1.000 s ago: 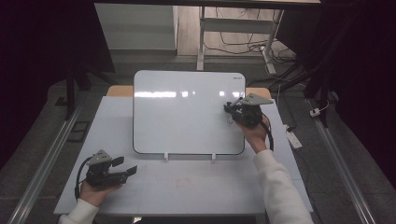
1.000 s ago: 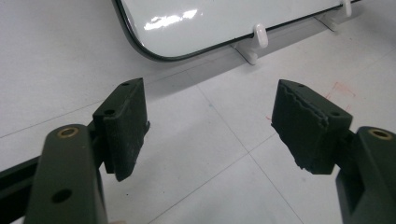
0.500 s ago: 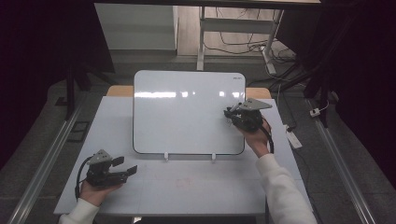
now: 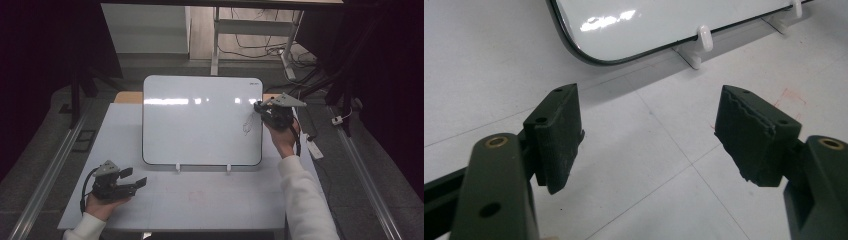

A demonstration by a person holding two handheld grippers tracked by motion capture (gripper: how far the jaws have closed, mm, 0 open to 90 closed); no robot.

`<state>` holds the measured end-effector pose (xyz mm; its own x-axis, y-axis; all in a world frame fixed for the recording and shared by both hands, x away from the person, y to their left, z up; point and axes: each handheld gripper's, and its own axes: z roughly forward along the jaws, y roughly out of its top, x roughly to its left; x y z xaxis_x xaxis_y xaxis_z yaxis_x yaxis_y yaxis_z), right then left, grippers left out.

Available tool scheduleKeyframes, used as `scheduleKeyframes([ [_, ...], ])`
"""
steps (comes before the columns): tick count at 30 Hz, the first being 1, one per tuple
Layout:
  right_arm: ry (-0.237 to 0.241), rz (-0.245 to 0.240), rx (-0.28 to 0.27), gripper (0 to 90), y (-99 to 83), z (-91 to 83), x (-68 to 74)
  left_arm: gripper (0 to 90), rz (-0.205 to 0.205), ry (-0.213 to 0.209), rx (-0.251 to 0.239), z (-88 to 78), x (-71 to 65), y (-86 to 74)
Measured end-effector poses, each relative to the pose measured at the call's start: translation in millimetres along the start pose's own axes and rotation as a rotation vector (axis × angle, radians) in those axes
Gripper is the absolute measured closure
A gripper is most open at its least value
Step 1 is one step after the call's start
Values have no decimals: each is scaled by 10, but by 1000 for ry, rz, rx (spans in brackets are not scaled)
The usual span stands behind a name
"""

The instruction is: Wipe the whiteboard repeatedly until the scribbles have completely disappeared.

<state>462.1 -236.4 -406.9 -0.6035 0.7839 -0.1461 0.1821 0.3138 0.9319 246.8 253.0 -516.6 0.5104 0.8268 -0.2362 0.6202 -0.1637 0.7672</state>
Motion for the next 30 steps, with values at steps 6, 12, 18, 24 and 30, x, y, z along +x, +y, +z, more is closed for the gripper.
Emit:
scheduleKeyframes([
  [6,44,-64,35,772,-37,6,133,274,-4,0,-2,-3,7,-2],
  [12,3,12,3,772,-32,-26,-6,274,0,1,-5,-13,-10,-1],
  [18,58,-89,38,772,-154,-46,215,274,-1,2,-2,-1,-3,2],
  [24,8,-22,-7,772,-115,-44,82,274,-1,3,-7,-11,-16,3],
  [30,60,-42,8,772,-180,-28,233,274,-3,1,-3,-4,-2,2],
])
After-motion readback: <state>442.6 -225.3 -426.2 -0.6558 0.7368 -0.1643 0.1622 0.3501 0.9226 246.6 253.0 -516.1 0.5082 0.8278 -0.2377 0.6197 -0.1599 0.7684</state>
